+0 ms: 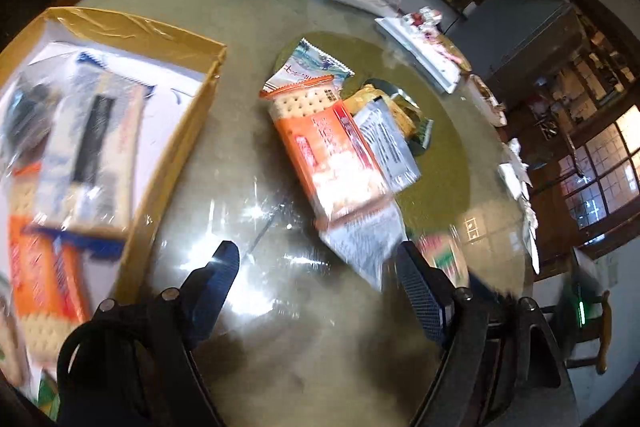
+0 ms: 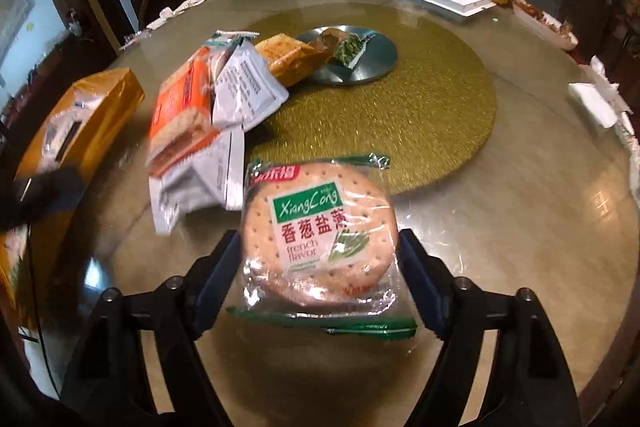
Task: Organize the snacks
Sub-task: 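Grasp the orange soda cracker pack with left tool while right tool grasps the round XiangCong pack, then carry the orange pack into the tray with left tool while right tool drops the XiangCong pack there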
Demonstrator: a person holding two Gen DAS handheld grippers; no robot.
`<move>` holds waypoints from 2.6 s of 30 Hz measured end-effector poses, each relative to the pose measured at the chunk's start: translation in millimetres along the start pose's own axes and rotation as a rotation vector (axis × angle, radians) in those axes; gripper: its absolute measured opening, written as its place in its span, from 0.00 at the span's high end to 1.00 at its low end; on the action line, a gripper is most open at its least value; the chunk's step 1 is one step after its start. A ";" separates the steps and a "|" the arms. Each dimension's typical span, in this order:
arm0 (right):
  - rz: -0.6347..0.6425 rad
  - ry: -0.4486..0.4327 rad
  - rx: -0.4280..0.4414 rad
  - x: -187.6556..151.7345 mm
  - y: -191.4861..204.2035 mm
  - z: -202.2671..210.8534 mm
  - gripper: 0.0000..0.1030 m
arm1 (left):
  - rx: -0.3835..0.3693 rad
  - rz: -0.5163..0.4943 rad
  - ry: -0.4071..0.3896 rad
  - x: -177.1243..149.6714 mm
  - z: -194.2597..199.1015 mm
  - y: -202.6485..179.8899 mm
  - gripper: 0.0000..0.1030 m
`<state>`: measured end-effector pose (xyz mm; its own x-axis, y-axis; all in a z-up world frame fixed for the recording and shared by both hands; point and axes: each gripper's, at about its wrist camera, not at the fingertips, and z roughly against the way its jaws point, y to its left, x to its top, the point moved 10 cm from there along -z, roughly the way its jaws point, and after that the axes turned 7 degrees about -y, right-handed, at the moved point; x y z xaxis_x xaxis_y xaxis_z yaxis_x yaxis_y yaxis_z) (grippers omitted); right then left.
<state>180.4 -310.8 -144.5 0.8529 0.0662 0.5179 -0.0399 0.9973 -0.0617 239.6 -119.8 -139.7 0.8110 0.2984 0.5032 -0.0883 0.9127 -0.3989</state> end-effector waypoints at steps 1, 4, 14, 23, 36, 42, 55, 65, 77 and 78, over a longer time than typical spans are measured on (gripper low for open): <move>-0.014 -0.005 -0.002 -5.0 -1.2 4.8 0.26 | 0.000 0.015 0.003 3.1 -4.5 -0.4 0.22; -0.049 -0.021 -0.040 -20.2 -8.5 19.2 0.26 | 0.032 0.040 0.014 13.5 -21.8 -2.7 0.22; -0.059 -0.051 -0.076 -38.5 -7.5 33.9 0.24 | 0.162 0.077 -0.056 51.3 -62.3 -3.0 0.20; -0.041 -0.050 -0.076 -40.5 -6.1 34.8 0.24 | 0.174 -0.145 -0.016 3.3 -33.8 -7.0 0.46; 0.004 -0.035 -0.087 -38.0 5.5 29.6 0.25 | -0.044 -0.168 -0.088 -56.8 56.2 -15.5 0.49; -0.064 -0.054 -0.023 -42.4 12.1 38.3 0.27 | -0.102 -0.168 -0.104 -61.1 79.9 -17.0 0.49; -0.189 -0.162 0.178 -29.0 45.3 74.3 0.27 | -0.154 -0.108 -0.149 -67.8 122.3 7.4 0.49; -0.036 -0.189 0.387 -0.9 167.5 93.4 0.27 | -0.122 -0.001 -0.216 -44.6 162.8 71.8 0.49; 0.118 -0.079 0.491 5.5 277.6 51.1 0.27 | 0.000 0.116 -0.305 -0.3 189.6 163.9 0.49; 0.134 -0.073 0.486 5.6 284.2 46.7 0.27 | 0.006 0.116 -0.310 3.5 189.6 168.8 0.49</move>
<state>149.4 -25.5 -119.3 0.7856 0.1791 0.5923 -0.3991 0.8782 0.2637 117.8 88.2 -60.0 0.5808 0.4701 0.6646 -0.1737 0.8691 -0.4630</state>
